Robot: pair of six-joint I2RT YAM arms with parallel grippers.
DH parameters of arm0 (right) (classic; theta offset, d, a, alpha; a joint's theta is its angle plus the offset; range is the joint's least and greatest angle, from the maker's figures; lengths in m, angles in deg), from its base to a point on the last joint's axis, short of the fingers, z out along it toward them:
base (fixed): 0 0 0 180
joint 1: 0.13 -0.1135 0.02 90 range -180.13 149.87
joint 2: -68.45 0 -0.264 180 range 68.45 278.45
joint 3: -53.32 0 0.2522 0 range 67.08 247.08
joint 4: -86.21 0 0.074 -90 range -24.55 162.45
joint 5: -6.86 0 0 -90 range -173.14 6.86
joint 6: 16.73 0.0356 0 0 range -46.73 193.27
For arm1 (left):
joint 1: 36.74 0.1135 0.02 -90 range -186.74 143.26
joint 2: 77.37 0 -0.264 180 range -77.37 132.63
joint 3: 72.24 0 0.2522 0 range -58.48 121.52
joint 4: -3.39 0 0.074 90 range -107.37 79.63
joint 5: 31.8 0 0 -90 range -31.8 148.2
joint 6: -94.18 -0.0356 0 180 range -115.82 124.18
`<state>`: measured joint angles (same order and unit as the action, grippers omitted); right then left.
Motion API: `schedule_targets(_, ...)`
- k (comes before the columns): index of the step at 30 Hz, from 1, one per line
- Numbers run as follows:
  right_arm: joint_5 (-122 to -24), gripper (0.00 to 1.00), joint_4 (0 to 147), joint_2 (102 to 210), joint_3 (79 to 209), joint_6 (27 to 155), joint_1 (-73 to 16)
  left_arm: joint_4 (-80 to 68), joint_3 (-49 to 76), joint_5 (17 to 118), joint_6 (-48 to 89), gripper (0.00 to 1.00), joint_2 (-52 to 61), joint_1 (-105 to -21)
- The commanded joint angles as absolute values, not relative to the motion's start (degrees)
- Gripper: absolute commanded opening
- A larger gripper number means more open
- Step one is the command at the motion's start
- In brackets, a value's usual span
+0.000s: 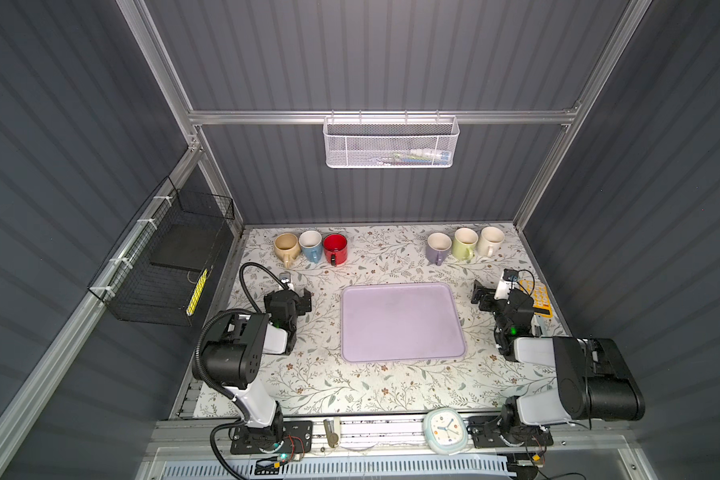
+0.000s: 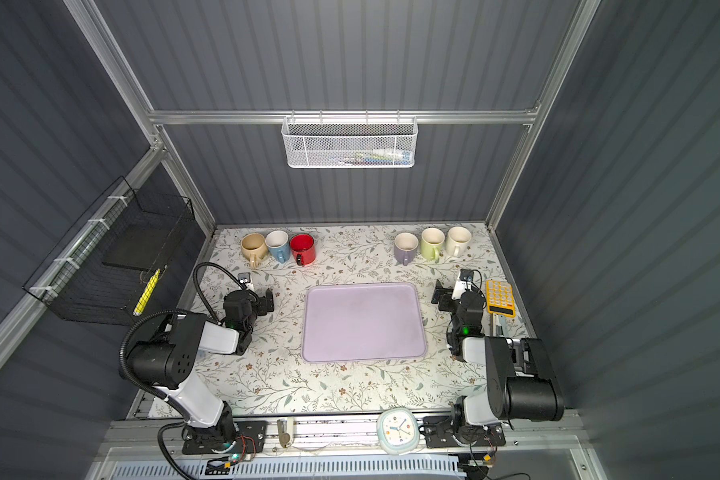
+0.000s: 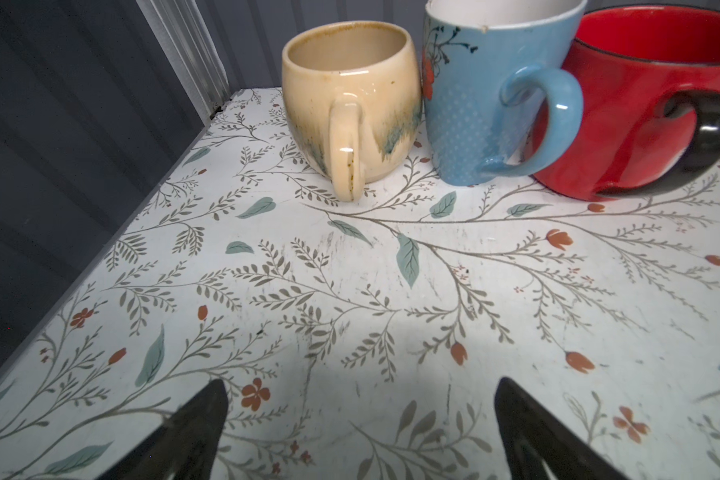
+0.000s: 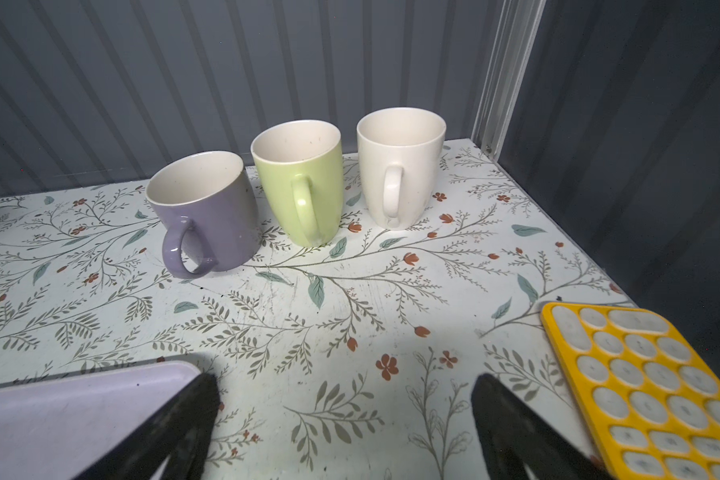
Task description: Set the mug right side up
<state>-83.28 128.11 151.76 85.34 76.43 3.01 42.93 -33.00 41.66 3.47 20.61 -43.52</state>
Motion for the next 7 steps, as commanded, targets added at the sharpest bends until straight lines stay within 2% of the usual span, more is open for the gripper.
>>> schedule_targets(1,-82.8,0.97,128.1,152.0,85.9,75.9,3.3,41.8,-31.4,42.9,3.2,1.0,21.0,-42.5)
schedule_targets(7,-82.8,0.99,128.1,152.0,85.8,75.9,3.3,44.6,-32.7,41.9,3.1,1.0,21.1,-42.4)
